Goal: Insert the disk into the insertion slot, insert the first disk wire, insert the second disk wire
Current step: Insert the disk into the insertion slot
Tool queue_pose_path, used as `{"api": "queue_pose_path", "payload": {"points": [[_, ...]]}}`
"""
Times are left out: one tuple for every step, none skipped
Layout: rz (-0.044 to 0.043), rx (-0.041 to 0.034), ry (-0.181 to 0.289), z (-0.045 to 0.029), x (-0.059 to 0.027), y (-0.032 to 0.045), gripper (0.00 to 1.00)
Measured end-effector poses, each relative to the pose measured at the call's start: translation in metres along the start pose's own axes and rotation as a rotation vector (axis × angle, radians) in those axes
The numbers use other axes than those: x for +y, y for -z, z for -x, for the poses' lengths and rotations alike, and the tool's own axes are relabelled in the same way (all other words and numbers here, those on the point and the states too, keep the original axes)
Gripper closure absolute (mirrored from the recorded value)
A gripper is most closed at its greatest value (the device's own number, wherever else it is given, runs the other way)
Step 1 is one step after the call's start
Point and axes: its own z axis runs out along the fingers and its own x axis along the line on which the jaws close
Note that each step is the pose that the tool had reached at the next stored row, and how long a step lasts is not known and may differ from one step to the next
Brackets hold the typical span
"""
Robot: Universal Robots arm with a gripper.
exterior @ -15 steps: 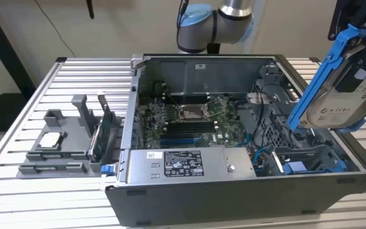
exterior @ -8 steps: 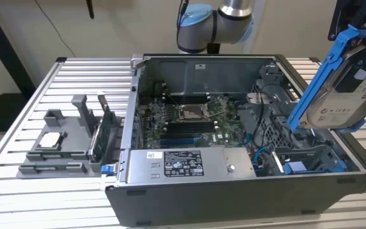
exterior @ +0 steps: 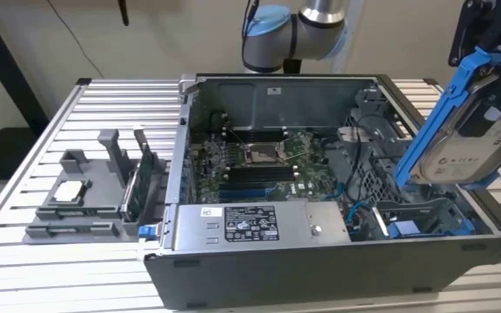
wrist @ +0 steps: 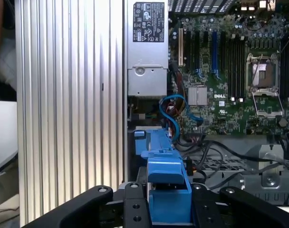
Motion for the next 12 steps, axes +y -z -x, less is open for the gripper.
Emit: {"api": "queue_pose_path", "payload": {"points": [[0.0, 0.0001, 0.0, -0.0005, -0.0002, -0.0018, 0.67], [0.0001, 0.0002, 0.0, -0.0006, -0.0004, -0.0036, 0.67], [0.0, 0.0003, -0.001, -0.0006, -0.0005, -0.0054, 0.67], [0.0001, 0.0001, -0.002, -0.0005, -0.0006, -0.0072, 0.67], [0.0, 0.0, -0.004, -0.0005, -0.0008, -0.009, 0.67], [0.0, -0.0002, -0.008, -0.0005, -0.0008, -0.0105, 0.67], [0.0001, -0.0003, -0.014, -0.0005, -0.0009, -0.0119, 0.67], [0.0001, -0.0006, -0.02, -0.0005, -0.0009, -0.0132, 0.67], [0.0001, -0.0009, -0.026, -0.0005, -0.001, -0.0145, 0.67], [0.0001, -0.0009, -0.029, -0.0005, -0.0011, -0.0154, 0.67], [0.0001, -0.001, -0.03, -0.0005, -0.0011, -0.0162, 0.67], [0.0001, -0.001, -0.03, -0.0005, -0.0011, -0.017, 0.67]]}}
